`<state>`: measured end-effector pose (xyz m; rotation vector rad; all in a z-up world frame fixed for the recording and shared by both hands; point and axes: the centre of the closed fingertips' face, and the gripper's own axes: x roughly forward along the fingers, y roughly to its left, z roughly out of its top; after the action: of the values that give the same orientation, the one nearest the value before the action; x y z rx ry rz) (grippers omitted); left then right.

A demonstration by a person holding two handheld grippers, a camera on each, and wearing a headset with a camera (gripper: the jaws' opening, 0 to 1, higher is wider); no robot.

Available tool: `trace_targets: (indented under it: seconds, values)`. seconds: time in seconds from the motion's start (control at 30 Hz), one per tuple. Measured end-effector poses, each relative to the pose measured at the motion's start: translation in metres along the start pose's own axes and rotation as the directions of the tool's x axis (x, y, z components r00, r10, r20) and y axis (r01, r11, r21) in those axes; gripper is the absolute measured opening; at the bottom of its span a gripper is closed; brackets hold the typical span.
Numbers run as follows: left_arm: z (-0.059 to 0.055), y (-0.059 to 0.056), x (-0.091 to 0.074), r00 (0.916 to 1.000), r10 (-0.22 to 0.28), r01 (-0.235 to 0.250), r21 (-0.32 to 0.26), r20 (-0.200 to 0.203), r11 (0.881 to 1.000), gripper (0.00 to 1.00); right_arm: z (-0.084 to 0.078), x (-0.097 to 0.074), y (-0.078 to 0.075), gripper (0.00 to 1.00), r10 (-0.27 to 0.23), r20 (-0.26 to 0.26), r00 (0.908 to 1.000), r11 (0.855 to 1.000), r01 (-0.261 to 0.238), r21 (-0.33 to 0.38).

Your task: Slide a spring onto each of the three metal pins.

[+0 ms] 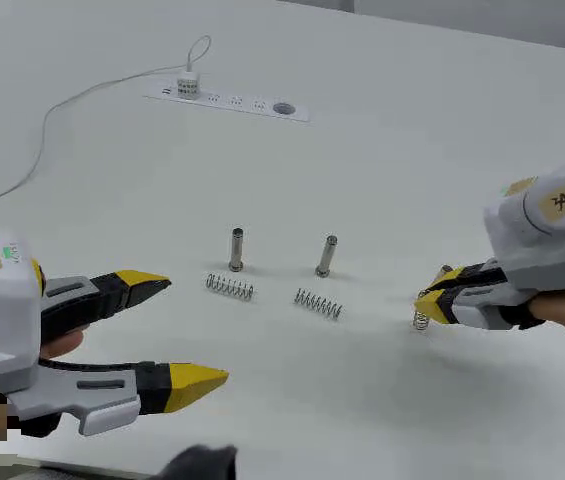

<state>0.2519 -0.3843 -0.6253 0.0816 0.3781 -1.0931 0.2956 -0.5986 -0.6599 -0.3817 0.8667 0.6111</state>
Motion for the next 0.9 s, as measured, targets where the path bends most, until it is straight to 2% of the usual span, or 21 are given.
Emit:
trace_targets:
  seconds: [0.33,0.6,0.9]
  values:
    - [0.0,0.0,0.0,1.0,0.001,-0.001,0.0,0.001,1.0,0.68,0.01,-0.014,-0.003,0.12,-0.01,0.074,0.9972,0.998,0.006,0.06]
    - [0.0,0.0,0.0,1.0,0.0,0.0,0.0,-0.003,1.0,0.68,0.027,-0.035,-0.012,0.12,-0.037,0.154,0.9874,0.995,0.021,0.1]
    - [-0.001,0.0,0.0,1.0,0.0,0.0,-0.002,-0.006,1.0,0.68,0.038,-0.046,-0.026,0.12,-0.074,0.196,0.9778,0.991,0.05,0.126]
